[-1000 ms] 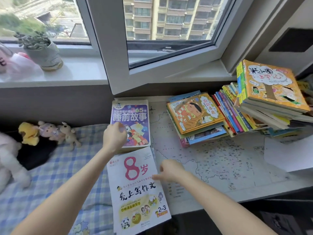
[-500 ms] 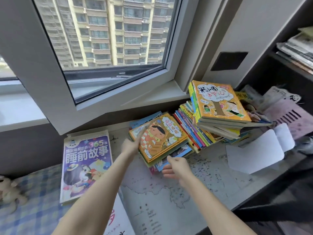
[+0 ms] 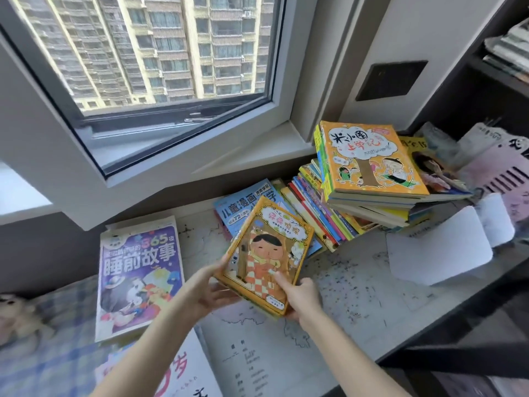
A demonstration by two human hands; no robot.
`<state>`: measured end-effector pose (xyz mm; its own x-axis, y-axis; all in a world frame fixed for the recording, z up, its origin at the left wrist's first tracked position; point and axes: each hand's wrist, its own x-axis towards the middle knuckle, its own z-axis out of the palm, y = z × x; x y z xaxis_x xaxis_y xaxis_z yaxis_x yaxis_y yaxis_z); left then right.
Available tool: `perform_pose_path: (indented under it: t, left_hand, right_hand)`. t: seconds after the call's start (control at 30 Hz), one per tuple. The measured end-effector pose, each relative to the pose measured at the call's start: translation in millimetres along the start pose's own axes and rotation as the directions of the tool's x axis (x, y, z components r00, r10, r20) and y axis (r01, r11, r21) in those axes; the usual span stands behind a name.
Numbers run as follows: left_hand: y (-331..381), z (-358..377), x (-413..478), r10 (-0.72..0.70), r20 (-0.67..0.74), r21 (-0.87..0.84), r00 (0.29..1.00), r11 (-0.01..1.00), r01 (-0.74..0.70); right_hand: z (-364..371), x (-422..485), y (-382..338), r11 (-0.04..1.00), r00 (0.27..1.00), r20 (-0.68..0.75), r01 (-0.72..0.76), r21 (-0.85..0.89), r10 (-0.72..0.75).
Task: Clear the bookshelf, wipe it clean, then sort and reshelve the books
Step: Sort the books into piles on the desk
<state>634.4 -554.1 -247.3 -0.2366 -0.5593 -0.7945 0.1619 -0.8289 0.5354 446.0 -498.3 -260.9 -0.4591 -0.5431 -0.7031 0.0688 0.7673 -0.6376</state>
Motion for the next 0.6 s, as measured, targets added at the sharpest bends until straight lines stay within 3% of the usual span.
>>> perform_pose_path:
  t: [0.07,0.2,0.4,0.5,0.6]
  left_hand:
    - [-3,-4,4,-0.026,-0.006,-0.038,1.0,0.999,0.026]
    - [-10,3,10,-0.003,0.005,0.128,1.0,0.992,0.002]
    - [-26,3,14,0.22,-0.015,0.305,0.975,0.93,-0.205]
    - [-29,0,12,0.258,-0.042,0.335,0.965,0.914,-0.23]
    - [-23,-5,8,0.282,-0.1,0.333,0.954,0.913,-0.235]
  right_hand:
    - [-10,1,10,0.997,0.998,0.066,-0.025,0.077,0.02]
    - [-35,-4,21,0.982,0.976,0.215,-0.079,0.169,0.042]
    - [-80,-18,34,0.981,0.992,0.127,-0.006,0.194,-0.019]
    - [-117,-36,36,0.986,0.983,0.162,0.066,0.152,-0.091]
    - [-152,-50,40,0.993,0.933,0.343,0.117,-0.003,-0.108]
